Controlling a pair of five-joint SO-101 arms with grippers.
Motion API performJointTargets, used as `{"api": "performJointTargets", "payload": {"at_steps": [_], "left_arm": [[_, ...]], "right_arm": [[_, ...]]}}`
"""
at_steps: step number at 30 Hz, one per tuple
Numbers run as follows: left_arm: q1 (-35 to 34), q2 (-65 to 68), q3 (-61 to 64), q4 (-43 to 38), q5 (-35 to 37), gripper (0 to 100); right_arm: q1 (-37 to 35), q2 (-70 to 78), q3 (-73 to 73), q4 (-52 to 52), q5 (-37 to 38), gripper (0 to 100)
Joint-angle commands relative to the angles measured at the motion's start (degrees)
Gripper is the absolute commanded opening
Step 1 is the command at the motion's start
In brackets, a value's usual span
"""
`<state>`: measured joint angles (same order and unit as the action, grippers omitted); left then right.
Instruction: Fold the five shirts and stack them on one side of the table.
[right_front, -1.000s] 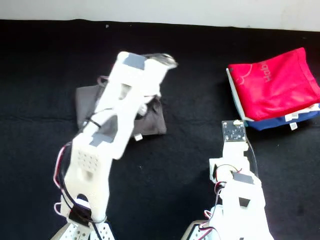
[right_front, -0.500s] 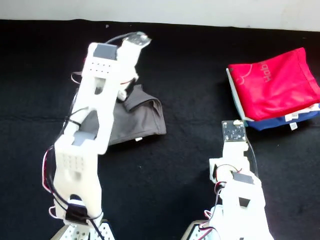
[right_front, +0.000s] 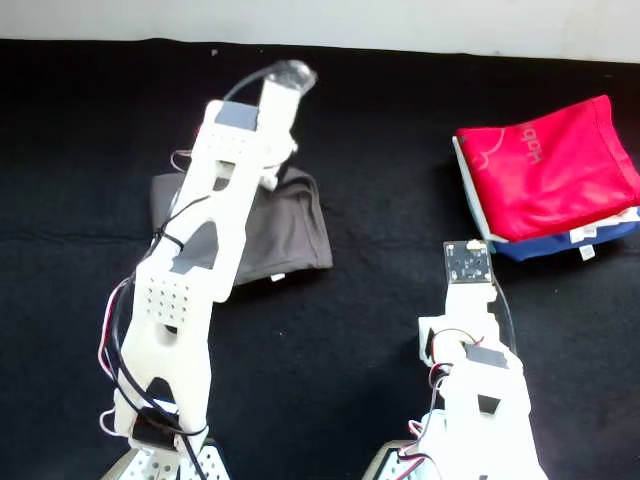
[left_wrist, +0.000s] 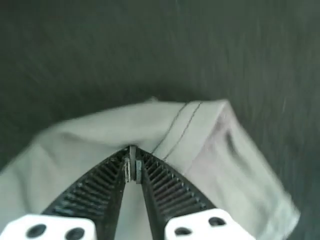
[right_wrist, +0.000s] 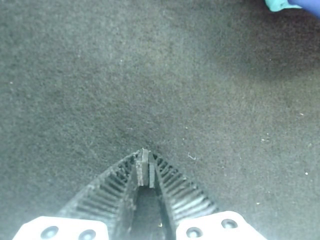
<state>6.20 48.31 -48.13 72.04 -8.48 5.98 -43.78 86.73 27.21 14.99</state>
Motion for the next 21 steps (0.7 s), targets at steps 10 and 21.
{"api": "performJointTargets", "payload": {"at_steps": [10,21], "left_arm": [[-10.6,5.1,-13.7,-2.1,12.7,1],[-17.3,5.2,-32.8,25.0,11.0,1]], "right_arm": [[0.0,0.5,0.7,-2.2,0.4,0.7],[0.0,0.5,0.7,-2.3,0.4,0.7]]}}
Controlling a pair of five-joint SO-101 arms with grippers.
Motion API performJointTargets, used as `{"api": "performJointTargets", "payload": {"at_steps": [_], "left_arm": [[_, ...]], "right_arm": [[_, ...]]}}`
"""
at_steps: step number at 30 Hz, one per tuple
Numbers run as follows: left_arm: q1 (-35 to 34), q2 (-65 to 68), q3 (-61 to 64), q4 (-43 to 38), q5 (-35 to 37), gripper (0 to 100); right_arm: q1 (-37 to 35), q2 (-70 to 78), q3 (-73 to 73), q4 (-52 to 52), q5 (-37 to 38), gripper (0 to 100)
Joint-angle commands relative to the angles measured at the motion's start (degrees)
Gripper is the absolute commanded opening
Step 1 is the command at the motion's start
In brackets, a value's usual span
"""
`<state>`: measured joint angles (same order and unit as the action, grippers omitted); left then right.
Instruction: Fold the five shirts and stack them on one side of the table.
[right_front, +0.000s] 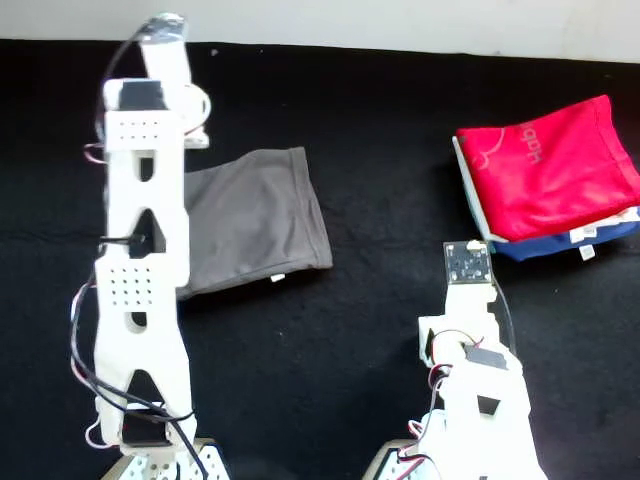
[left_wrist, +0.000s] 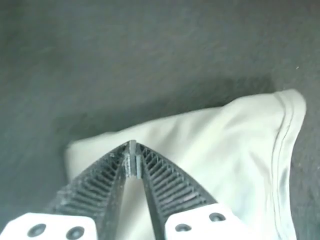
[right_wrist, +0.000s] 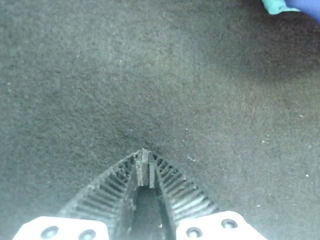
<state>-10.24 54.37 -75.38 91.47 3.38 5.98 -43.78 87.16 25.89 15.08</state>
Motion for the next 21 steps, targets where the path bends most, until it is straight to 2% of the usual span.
{"api": "performJointTargets", "payload": {"at_steps": [1,3,7,11,16,18,21], "left_arm": [[-1.0,-0.8,-7.3,7.9,-2.4,1],[-1.5,-0.9,-9.0,10.4,-4.3,1],[-5.3,-2.9,-7.5,10.4,-4.7,1],[-7.7,-7.3,3.4,10.5,-4.8,1],[-6.7,-13.6,21.1,10.2,-5.6,1],[-5.7,-14.5,24.0,10.1,-8.3,1],[-5.0,-13.2,24.9,5.0,-9.8,1]], "right_arm": [[0.0,0.5,0.2,-1.0,0.3,0.7],[0.0,0.5,0.2,-1.0,0.3,0.7],[0.0,0.5,0.2,-1.0,0.3,0.7],[0.0,0.5,0.3,-1.0,0.3,0.7],[0.0,0.5,0.3,-1.0,0.3,0.7],[0.0,0.5,0.3,-1.0,0.3,0.7],[0.0,0.5,0.3,-1.0,0.3,0.7]]}}
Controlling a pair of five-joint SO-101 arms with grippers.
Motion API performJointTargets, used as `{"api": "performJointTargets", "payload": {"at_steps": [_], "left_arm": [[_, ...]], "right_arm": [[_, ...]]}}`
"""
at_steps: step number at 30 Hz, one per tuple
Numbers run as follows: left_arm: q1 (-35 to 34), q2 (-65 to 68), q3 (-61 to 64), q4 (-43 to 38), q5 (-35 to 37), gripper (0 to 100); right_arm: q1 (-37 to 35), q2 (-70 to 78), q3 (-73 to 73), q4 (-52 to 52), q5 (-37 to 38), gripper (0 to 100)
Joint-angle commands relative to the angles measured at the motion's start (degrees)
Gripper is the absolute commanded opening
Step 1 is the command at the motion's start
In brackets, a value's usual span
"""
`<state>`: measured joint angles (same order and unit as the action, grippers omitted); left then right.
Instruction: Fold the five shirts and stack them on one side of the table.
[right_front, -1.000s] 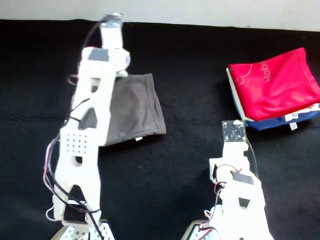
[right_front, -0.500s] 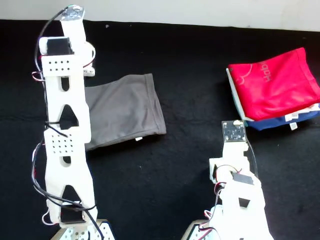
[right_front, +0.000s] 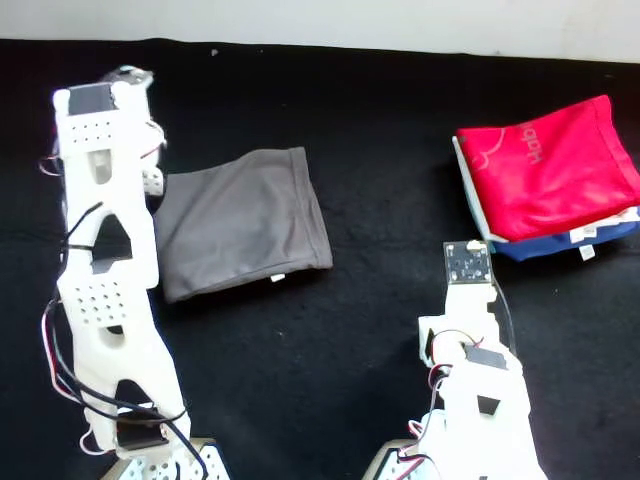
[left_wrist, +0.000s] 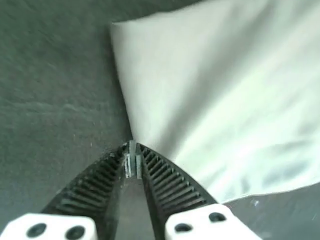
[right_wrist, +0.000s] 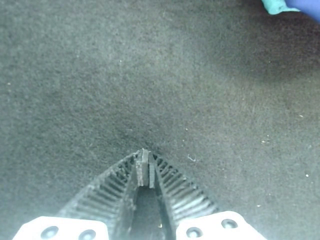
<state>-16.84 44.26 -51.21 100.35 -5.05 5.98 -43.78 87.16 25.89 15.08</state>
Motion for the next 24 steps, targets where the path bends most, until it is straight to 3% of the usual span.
{"api": "performJointTargets", "payload": {"at_steps": [1,5,15,24], "left_arm": [[1.6,-2.3,0.7,-6.3,-1.4,1],[2.0,2.1,0.6,-12.9,-1.2,1],[3.6,5.1,0.8,-15.0,-1.3,1],[-3.2,13.1,1.3,-24.1,-2.5,1]], "right_arm": [[0.0,0.5,0.3,-1.0,0.3,0.7],[0.0,0.5,0.3,-1.0,0.3,0.7],[0.0,0.5,0.3,-1.0,0.3,0.7],[0.0,0.5,0.3,-1.0,0.3,0.7]]}}
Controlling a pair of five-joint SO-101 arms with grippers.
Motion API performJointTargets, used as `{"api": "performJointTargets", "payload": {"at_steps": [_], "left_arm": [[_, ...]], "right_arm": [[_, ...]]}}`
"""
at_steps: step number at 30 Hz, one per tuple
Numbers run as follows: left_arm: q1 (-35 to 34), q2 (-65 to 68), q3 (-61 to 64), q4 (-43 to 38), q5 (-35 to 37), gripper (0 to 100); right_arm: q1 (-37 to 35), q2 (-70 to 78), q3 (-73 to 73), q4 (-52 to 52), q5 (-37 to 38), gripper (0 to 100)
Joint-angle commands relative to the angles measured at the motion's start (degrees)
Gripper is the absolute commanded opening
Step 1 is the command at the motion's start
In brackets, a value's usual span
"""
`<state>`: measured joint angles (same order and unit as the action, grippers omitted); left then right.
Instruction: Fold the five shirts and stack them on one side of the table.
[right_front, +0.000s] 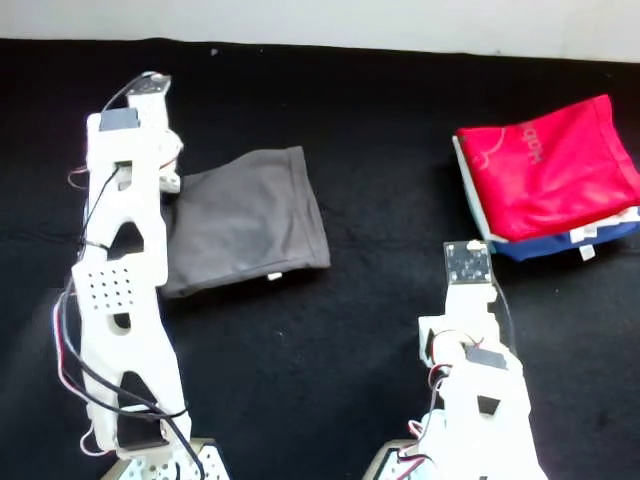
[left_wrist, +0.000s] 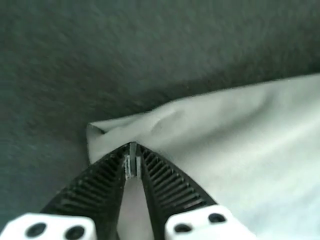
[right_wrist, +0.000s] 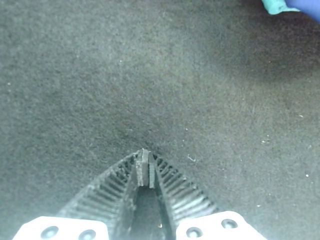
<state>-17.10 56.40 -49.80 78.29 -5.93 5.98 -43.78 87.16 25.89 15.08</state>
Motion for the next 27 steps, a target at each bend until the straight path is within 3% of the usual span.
{"api": "performJointTargets", "payload": {"at_steps": [1,9,14,20,24,27], "left_arm": [[-3.7,1.4,-0.1,-2.1,-2.7,1],[-9.7,1.5,-5.2,0.9,-5.8,1],[-9.9,1.5,-15.5,10.7,-5.8,1],[-5.2,1.5,-28.6,23.5,-5.5,1],[-3.0,-0.8,-27.1,23.7,-4.4,1],[-2.0,-7.3,-17.1,23.8,-1.2,1]], "right_arm": [[0.0,0.5,0.3,-1.0,0.3,0.7],[0.0,0.5,0.3,-1.0,0.3,0.7],[0.0,0.5,0.3,-1.0,0.3,0.7],[0.0,0.5,0.3,-1.0,0.3,0.7],[0.0,0.5,0.3,-1.0,0.3,0.7],[0.0,0.5,0.3,-1.0,0.3,0.7]]}}
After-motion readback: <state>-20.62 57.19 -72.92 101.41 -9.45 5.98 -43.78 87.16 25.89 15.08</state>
